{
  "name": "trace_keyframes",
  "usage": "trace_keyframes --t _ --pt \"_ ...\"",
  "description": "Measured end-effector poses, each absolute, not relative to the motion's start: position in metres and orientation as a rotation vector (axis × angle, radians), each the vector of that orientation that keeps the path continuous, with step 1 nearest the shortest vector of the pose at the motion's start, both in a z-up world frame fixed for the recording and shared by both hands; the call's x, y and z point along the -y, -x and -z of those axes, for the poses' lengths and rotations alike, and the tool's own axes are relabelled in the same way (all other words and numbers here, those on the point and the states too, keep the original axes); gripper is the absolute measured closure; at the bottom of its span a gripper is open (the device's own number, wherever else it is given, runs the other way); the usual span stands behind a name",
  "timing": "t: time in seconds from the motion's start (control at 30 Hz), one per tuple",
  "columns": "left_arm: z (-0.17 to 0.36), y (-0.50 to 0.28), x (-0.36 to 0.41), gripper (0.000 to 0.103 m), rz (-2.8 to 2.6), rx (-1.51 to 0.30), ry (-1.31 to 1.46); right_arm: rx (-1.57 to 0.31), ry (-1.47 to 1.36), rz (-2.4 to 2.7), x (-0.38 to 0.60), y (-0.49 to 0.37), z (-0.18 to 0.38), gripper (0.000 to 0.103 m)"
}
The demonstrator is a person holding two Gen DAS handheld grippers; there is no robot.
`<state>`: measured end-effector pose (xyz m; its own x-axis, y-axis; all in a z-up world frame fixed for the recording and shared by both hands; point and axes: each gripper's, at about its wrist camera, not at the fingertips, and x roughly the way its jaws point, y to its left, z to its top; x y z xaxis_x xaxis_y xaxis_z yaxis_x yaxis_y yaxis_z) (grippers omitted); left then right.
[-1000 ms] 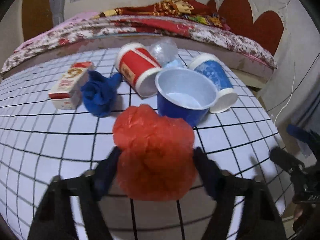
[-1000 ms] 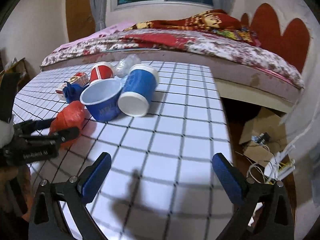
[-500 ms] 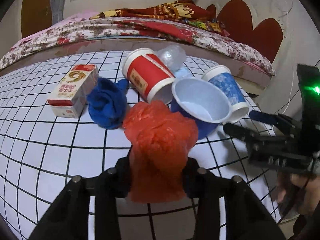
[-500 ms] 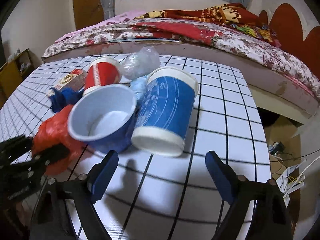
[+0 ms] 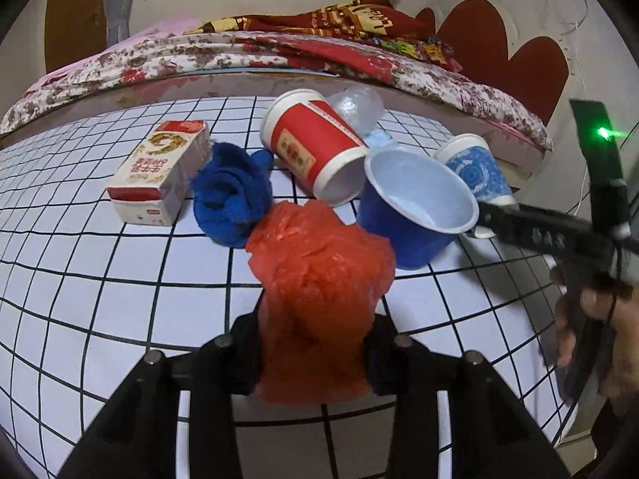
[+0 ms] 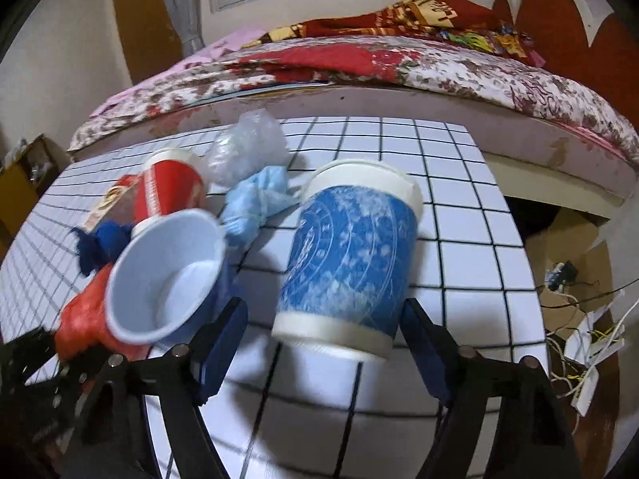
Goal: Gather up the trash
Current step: 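Grasp the red plastic bag with the left tool while the right tool grasps the blue-white paper cup, then carry the red bag and blue-white cup over the black bin and open both tools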
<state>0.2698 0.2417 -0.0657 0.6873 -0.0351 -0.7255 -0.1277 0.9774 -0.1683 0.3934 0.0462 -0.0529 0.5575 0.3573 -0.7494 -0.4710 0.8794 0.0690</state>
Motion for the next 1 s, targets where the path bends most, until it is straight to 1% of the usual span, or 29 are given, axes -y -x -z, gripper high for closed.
trace_keyframes --t 0.03,0.07,0.1,0.13,0.23,0.53,1.0 --pt "0.066 -0.270 -0.242 0.063 -0.051 -0.812 0.214 -0.851 0.145 -0.489 -0.046 -0.397 0.053 0.028" --pt "0.066 -0.269 -0.242 0.063 -0.051 -0.811 0.214 -0.857 0.153 -0.488 -0.045 -0.399 0.054 0.037" --pt "0.067 -0.269 -0.241 0.064 -0.051 -0.809 0.209 -0.858 0.157 -0.491 -0.044 -0.399 0.054 0.041" --pt "0.067 -0.269 -0.241 0.064 -0.049 -0.808 0.208 -0.854 0.166 -0.490 -0.042 -0.397 0.053 0.043" --pt "0.066 -0.266 -0.239 0.066 -0.046 -0.793 0.205 -0.827 0.188 -0.494 -0.034 -0.384 0.048 0.044" --pt "0.047 -0.241 -0.221 0.067 -0.025 -0.717 0.148 -0.709 0.240 -0.499 0.012 -0.316 0.020 0.044" --pt "0.022 -0.193 -0.158 0.067 0.063 -0.657 0.089 -0.645 0.165 -0.431 0.120 -0.223 -0.002 0.044"
